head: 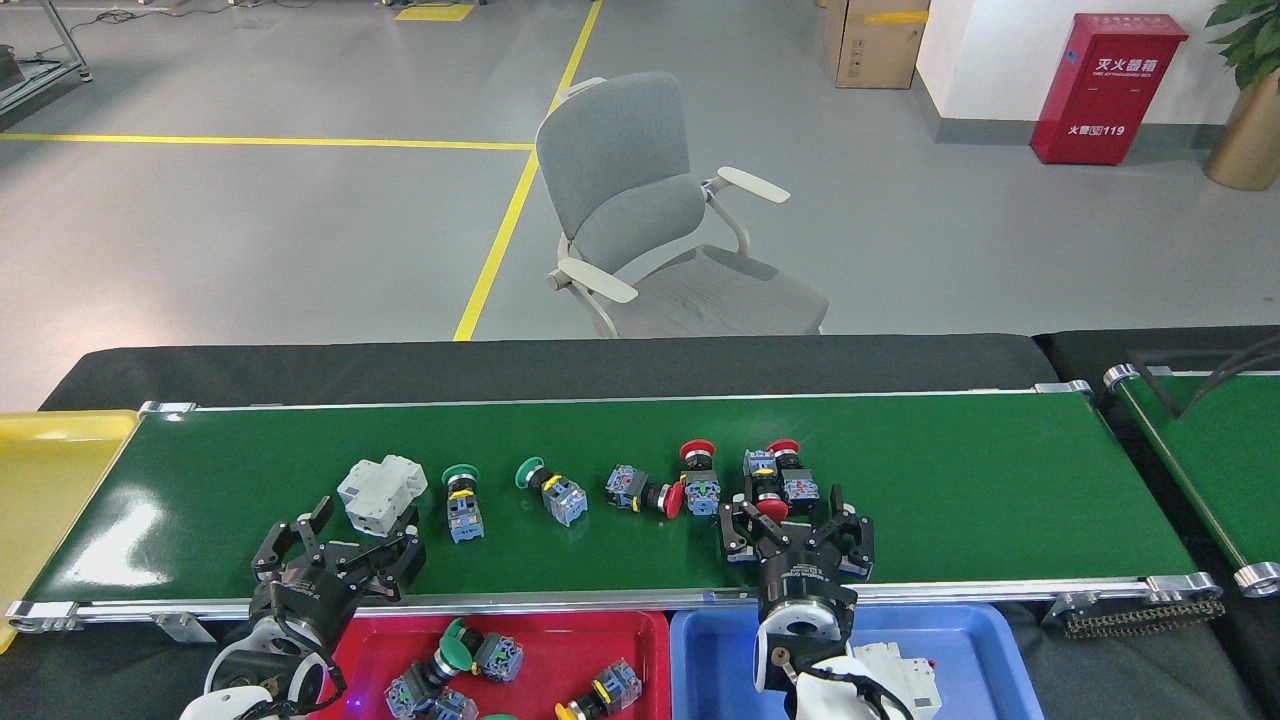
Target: Pick switch part from conveyor to tray
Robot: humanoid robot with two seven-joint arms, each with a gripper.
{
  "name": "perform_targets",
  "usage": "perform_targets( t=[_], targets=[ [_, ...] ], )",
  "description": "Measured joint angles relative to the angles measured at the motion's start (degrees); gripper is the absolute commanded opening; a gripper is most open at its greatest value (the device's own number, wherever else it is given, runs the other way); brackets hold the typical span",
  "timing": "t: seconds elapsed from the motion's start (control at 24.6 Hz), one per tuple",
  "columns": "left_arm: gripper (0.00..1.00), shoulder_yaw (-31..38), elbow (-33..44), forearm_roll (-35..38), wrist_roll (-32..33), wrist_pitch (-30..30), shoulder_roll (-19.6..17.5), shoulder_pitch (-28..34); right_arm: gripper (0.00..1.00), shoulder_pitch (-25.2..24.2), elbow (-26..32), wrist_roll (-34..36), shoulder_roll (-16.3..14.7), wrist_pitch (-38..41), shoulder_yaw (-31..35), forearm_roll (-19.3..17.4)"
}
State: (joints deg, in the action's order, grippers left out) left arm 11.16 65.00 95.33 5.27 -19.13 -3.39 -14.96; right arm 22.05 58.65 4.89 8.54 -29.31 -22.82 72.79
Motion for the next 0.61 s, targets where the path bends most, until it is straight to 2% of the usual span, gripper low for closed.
perform_targets(
  t=[0.04, 0.08, 0.12, 0.16, 0.2, 0.24, 0.28, 0.37, 0.53, 0.61],
  targets=[
    [0.81, 0.0, -0.5, 0.1, -0.2, 0.3, -0.2, -0.4, 0.98, 0.7, -0.7, 0.0, 0.0, 0.1, 0.0, -0.2],
    [0.64, -0.1, -0.8, 0.2, -0.6, 0.5, -0.5, -0.7, 0.93, 1.2, -1.4, 0.0, 0.0, 0.6, 0.0, -0.4],
    [0.47, -0.2, -0.9, 0.2, -0.9, 0.7, -1.0, -1.0, 0.76, 1.5, -1.9, 0.0, 0.0, 1.2, 0.0, -0.4],
    [0.26, -0.5, -1.0, 0.2, -1.1, 0.7, -1.5, -1.1, 0.52, 1.8, -2.4, 0.0, 0.0, 1.9, -0.1, -0.4],
    [0.15, -1.0, -1.2, 0.2, -1.3, 0.8, -2.1, -1.2, 0.29, 1.9, -3.1, 0.1, 0.0, 2.8, -0.2, -0.4],
    [0.09, -1.4, -1.3, 0.1, -1.4, 0.8, -2.6, -1.2, 0.23, 1.9, -3.6, 0.1, 0.0, 3.8, -0.3, -0.3],
    [0.06, -1.7, -1.4, 0.0, -1.6, 0.9, -2.9, -1.2, 0.15, 2.0, -3.7, 0.0, 0.1, 4.8, -0.3, -0.2],
    [0.05, -1.9, -1.4, -0.2, -2.4, 1.0, -2.9, -1.0, 0.09, 2.0, -3.8, 0.0, 0.3, 6.8, -0.4, -0.2],
    [0.04, -1.9, -0.9, -2.5, -3.0, 0.9, -2.9, -0.2, 0.07, 2.0, -2.8, -0.2, 0.2, 8.8, -0.5, -0.1],
    [0.04, -1.8, 0.5, -6.3, -2.6, -0.6, -2.9, 0.0, 0.08, 1.1, 1.1, -0.2, 0.0, 10.7, -0.8, -0.1]
  ],
)
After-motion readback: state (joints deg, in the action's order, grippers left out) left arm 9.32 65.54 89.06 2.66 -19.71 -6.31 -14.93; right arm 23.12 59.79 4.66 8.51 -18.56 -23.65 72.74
